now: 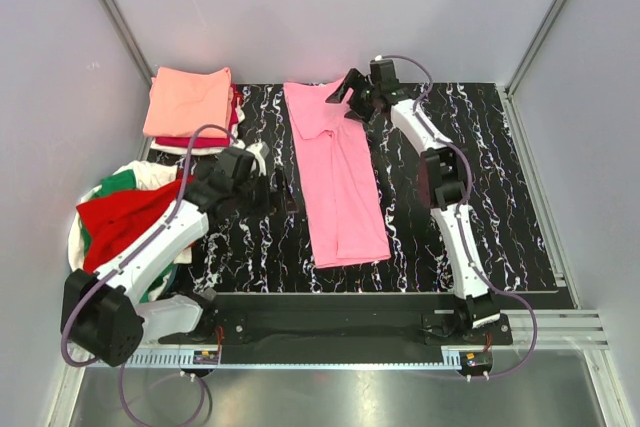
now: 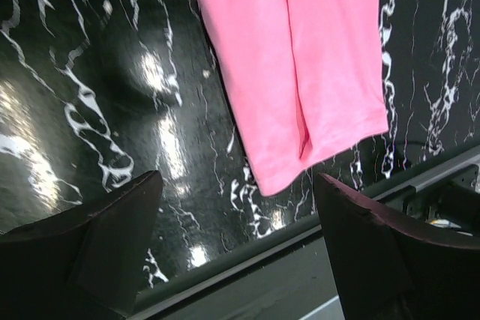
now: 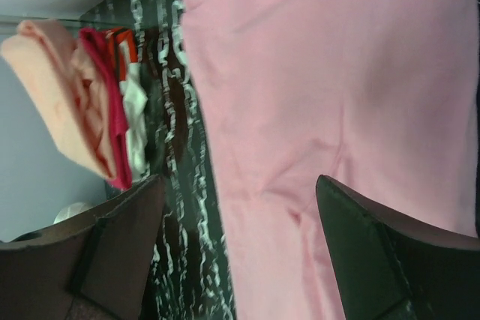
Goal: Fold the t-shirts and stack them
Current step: Fold the tshirt
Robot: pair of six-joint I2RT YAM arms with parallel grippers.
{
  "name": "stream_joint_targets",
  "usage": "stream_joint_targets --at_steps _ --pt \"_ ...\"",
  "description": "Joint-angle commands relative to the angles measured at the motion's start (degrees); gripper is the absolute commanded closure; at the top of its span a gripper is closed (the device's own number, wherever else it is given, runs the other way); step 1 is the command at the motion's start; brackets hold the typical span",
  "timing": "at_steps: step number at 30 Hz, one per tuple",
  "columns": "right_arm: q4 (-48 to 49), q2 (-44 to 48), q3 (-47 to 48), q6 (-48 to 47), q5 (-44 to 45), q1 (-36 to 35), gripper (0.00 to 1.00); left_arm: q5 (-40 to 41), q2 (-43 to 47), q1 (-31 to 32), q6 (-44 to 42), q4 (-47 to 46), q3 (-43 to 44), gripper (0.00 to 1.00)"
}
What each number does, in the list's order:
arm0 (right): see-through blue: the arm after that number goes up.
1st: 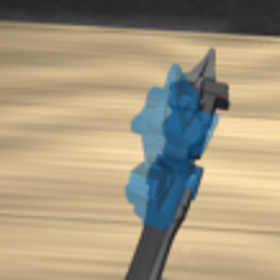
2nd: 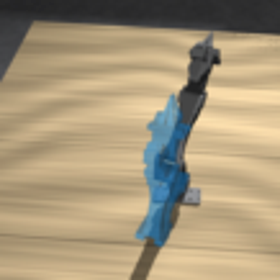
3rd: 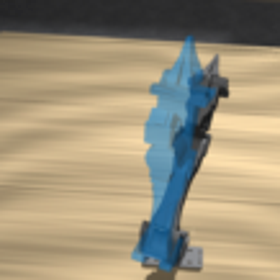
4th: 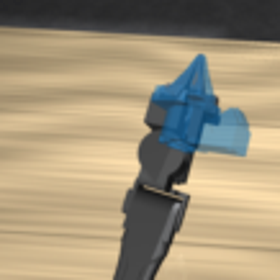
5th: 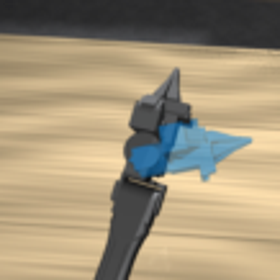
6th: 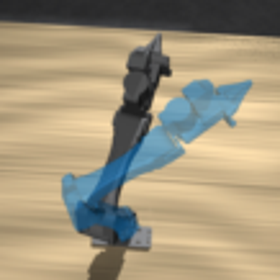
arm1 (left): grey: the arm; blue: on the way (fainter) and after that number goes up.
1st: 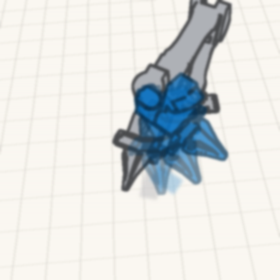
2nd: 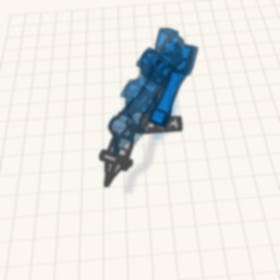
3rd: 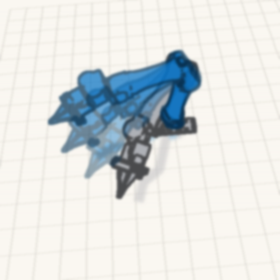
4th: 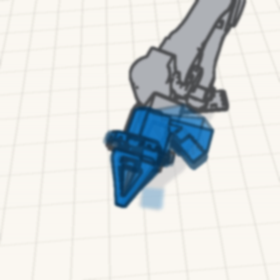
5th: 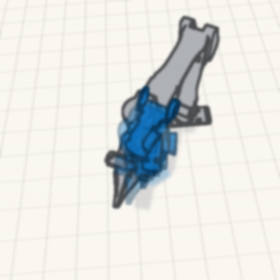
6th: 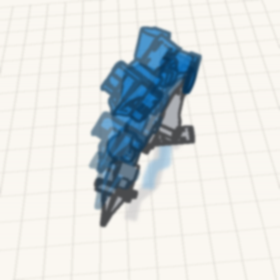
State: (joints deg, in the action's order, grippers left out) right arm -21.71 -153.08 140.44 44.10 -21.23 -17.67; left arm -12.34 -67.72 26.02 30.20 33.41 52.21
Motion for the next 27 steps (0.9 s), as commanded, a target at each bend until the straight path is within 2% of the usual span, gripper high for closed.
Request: stream_joint_targets --at_steps 1,4,5,8,12,15,17,20,23,27 --pt "-0.95 14.54 -2.35 -4.72 -1.97 0.36 0.11 0.65 1.98 2.54 5.30 -3.60 -3.94 0.13" --pt "-2.98 26.65 -16.56 -7.00 1.27 1.32 0.11 0.21 2.07 6.05 9.61 -7.38 -7.37 0.14" --pt "-3.50 33.30 -25.83 -7.35 3.37 1.67 0.11 1.17 1.46 7.28 10.40 -8.96 -8.08 0.14" --pt "-7.19 44.74 -42.19 -9.63 6.36 2.38 0.11 1.70 -0.55 11.32 14.09 -13.61 -11.15 0.14" --pt "-17.11 54.88 -57.79 -12.72 10.33 2.47 0.14 1.97 -4.60 15.10 19.27 -20.83 -14.85 0.16" --pt "-18.28 62.62 -71.59 -12.20 12.62 2.38 0.15 5.30 -9.08 17.56 21.56 -18.74 -13.54 0.18" --pt "-17.23 67.88 -81.40 -10.71 10.61 2.47 0.17 6.45 -11.63 18.71 22.36 -18.81 -13.45 0.19" --pt "-14.16 73.07 -91.44 -8.51 6.14 2.12 0.23 7.41 -13.39 20.47 24.12 -20.74 -14.23 0.20" --pt "-10.38 74.76 -97.35 -7.36 3.66 1.15 0.29 7.85 -14.80 21.44 25.44 -22.59 -14.94 0.24" --pt "-7.30 71.70 -99.31 -7.45 1.73 0.09 0.31 8.12 -16.39 21.79 25.97 -23.21 -15.29 0.32"
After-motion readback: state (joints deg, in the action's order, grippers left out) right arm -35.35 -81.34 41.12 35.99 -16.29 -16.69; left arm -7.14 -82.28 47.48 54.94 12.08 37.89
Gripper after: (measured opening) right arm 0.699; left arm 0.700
